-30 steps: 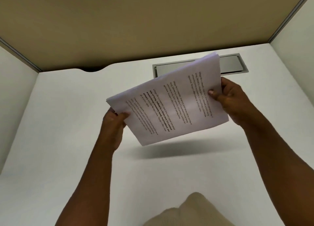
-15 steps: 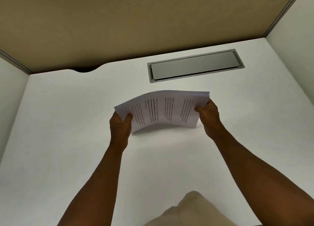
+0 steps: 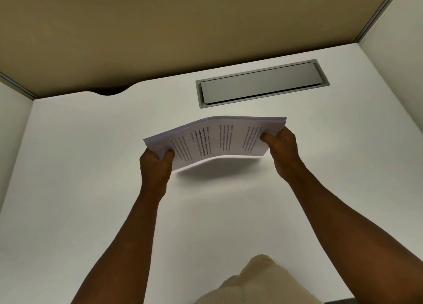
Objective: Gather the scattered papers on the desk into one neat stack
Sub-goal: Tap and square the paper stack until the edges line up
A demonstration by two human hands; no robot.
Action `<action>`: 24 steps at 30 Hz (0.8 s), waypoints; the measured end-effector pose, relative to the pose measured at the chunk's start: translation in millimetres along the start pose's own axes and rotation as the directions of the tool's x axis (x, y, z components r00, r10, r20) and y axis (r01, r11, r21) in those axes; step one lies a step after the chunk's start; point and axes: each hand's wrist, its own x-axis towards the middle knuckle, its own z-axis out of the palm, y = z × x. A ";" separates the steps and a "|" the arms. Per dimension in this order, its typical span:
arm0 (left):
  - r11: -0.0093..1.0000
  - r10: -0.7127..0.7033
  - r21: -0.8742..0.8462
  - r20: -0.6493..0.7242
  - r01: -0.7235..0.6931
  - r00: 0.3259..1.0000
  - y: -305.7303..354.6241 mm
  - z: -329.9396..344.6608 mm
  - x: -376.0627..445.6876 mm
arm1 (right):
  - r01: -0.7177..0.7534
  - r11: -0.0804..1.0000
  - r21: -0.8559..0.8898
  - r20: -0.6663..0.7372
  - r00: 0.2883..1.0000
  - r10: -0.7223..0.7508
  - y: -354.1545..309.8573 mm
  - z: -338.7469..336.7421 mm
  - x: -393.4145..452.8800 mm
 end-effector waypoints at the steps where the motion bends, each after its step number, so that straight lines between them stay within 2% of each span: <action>1: 1.000 -0.013 0.008 0.017 0.013 1.000 -2.8 -0.7 0.1 | -0.007 1.000 -0.008 0.026 1.000 0.008 2.4 -0.4 0.9; 5: 0.995 -0.061 -0.069 0.064 0.065 0.996 -5.8 -3.2 0.2 | -0.037 0.999 0.010 0.072 0.997 0.036 7.3 2.7 1.8; 9: 0.965 -0.050 -0.257 -0.014 0.044 0.999 8.2 0.8 2.5 | 0.004 1.000 -0.002 0.006 1.000 -0.004 -0.1 10.5 0.8; 11: 0.953 -0.076 -0.295 -0.045 0.060 0.996 10.2 1.0 6.9 | -0.008 1.000 0.014 -0.029 1.000 0.008 -4.9 15.9 0.7; 16: 0.951 -0.138 -0.287 -0.074 0.111 0.988 11.6 4.6 12.0 | -0.027 1.000 0.013 -0.105 0.994 0.028 -7.3 17.7 4.0; 24: 0.967 -0.134 -0.231 -0.116 0.104 0.984 12.9 6.5 9.5 | 0.005 0.998 0.055 -0.101 0.995 0.000 -6.6 14.6 5.2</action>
